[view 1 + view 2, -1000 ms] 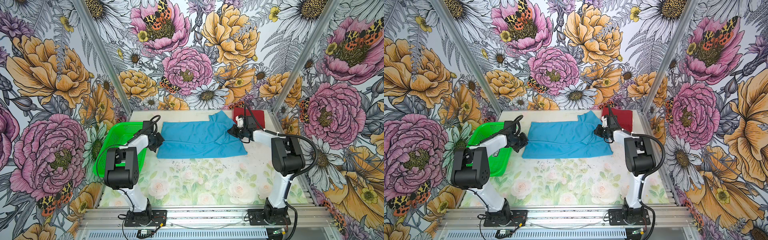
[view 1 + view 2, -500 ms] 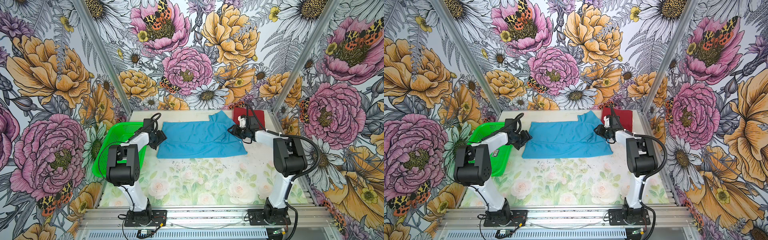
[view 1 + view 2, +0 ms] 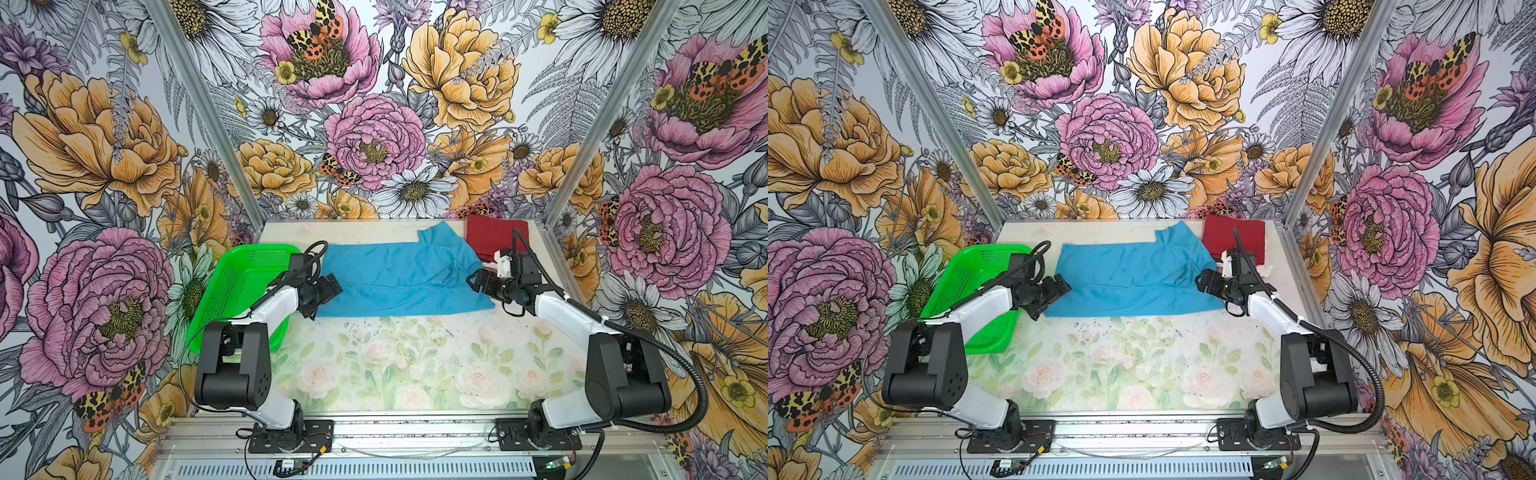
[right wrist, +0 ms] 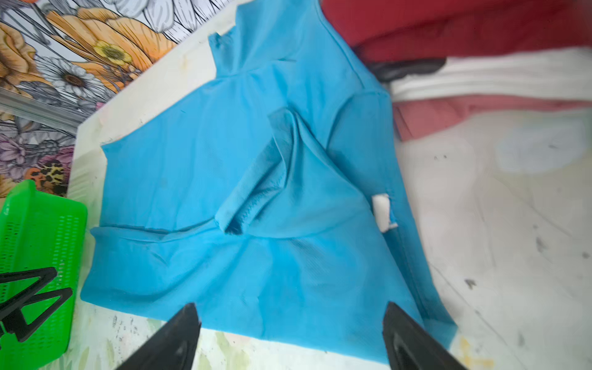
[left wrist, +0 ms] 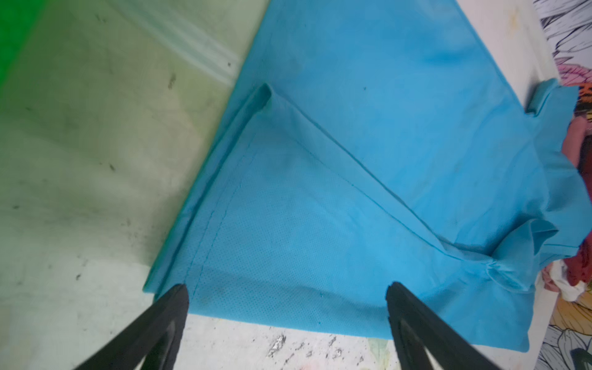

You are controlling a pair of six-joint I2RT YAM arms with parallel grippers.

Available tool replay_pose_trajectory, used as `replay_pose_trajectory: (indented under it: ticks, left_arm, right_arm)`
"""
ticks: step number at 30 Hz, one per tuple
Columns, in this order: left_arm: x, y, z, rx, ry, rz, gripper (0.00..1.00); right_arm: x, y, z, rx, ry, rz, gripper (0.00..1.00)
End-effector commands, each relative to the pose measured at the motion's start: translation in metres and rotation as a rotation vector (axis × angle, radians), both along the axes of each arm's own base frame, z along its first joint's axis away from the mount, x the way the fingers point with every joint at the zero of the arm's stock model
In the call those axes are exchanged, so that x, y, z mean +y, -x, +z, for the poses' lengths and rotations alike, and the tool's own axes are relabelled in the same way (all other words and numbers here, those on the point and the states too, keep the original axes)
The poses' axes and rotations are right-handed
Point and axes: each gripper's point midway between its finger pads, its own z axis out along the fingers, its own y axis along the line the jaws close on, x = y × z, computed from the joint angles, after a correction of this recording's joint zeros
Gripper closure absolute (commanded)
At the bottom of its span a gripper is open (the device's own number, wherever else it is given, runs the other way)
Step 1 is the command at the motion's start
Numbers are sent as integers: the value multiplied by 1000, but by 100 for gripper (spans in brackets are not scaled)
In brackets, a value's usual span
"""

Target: Fold and stack the t-shirts

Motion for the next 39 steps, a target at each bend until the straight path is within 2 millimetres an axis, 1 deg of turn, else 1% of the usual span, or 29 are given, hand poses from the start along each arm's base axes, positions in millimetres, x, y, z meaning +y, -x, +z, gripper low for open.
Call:
replay_pose_trajectory:
  ticks: [1, 4, 6, 8, 10, 16, 17, 19, 22, 23, 26, 28, 30, 32, 34, 36, 38, 39]
  left_arm:
    - [-4, 6, -1, -4, -30, 4, 6]
    - [-9, 13, -9, 12, -45, 6, 10]
    - [-7, 17, -16, 20, -51, 25, 13]
    - [-5, 21, -24, 35, -54, 46, 13]
    - [-2, 23, -31, 50, -59, 67, 15]
    - [-3, 23, -44, 75, -52, 90, 29]
    - [-2, 22, -45, 75, -54, 95, 34]
    - [-1, 21, -47, 77, -56, 101, 41]
    - [0, 20, -52, 86, -60, 104, 50]
    - [0, 21, -53, 91, -62, 101, 52]
    - [1, 21, -59, 100, -65, 101, 58]
    - [0, 21, -61, 101, -56, 96, 66]
    - [0, 21, -62, 102, -56, 89, 76]
    - [1, 21, -62, 100, -58, 86, 82]
    - [2, 23, -62, 99, -62, 83, 87]
    - [2, 25, -62, 99, -57, 81, 99]
    - [2, 28, -61, 95, -55, 77, 100]
    - [3, 32, -61, 95, -55, 80, 100]
  right_arm:
    - [-10, 19, -18, 57, 52, -10, 12]
    - [-9, 29, -32, 99, 44, -6, 16]
    - [-10, 34, -37, 115, 48, -14, 17]
    - [-13, 37, -39, 118, 61, -23, 19]
    - [-17, 38, -39, 114, 81, -39, 20]
    - [-35, 38, -49, 141, 133, -117, 23]
    - [-36, 36, -50, 146, 131, -126, 24]
    - [-37, 32, -51, 150, 131, -130, 24]
    - [-35, 25, -54, 161, 126, -122, 29]
    - [-33, 22, -55, 166, 118, -118, 34]
    - [-32, 18, -61, 178, 114, -116, 41]
    - [-31, 15, -64, 182, 105, -117, 49]
    - [-30, 12, -66, 188, 101, -121, 62]
    - [-32, 12, -67, 188, 107, -130, 74]
    - [-35, 13, -68, 191, 115, -140, 85]
    - [-38, 17, -69, 198, 105, -153, 92]
    - [-40, 25, -65, 194, 94, -174, 100]
    - [-41, 32, -63, 193, 87, -188, 100]
